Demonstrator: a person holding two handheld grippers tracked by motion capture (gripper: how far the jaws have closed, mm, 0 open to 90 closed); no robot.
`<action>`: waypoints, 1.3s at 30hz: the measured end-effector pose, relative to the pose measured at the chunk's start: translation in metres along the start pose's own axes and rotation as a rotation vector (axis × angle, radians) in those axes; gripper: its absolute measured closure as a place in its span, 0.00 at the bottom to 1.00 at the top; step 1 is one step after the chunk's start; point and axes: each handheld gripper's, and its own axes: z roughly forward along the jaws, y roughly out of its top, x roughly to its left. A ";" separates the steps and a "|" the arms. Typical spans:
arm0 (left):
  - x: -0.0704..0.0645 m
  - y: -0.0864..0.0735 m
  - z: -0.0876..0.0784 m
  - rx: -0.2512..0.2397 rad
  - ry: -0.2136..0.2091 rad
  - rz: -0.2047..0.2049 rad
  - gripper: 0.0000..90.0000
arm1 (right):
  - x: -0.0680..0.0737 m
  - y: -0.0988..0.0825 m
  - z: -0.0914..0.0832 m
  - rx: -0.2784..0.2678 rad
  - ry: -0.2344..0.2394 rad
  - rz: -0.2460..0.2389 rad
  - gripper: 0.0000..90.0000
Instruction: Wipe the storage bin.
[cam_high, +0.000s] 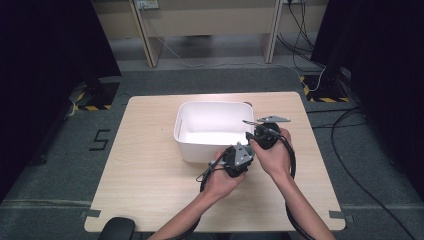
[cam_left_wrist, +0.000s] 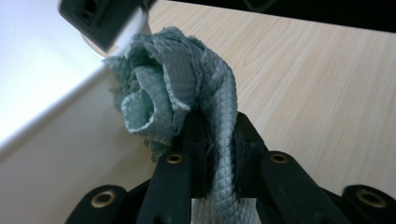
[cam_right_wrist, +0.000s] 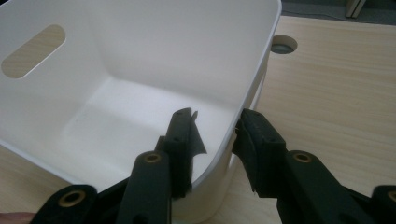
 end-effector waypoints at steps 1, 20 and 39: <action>0.000 -0.002 0.002 0.009 0.000 0.005 0.87 | 0.000 0.000 0.000 0.000 0.001 0.000 0.73; -0.004 -0.025 0.024 0.107 -0.010 0.022 0.87 | 0.000 0.000 0.000 0.001 0.004 0.003 0.73; 0.016 -0.059 -0.042 0.124 -0.029 -0.063 0.87 | -0.003 0.000 -0.001 -0.018 0.016 0.015 0.73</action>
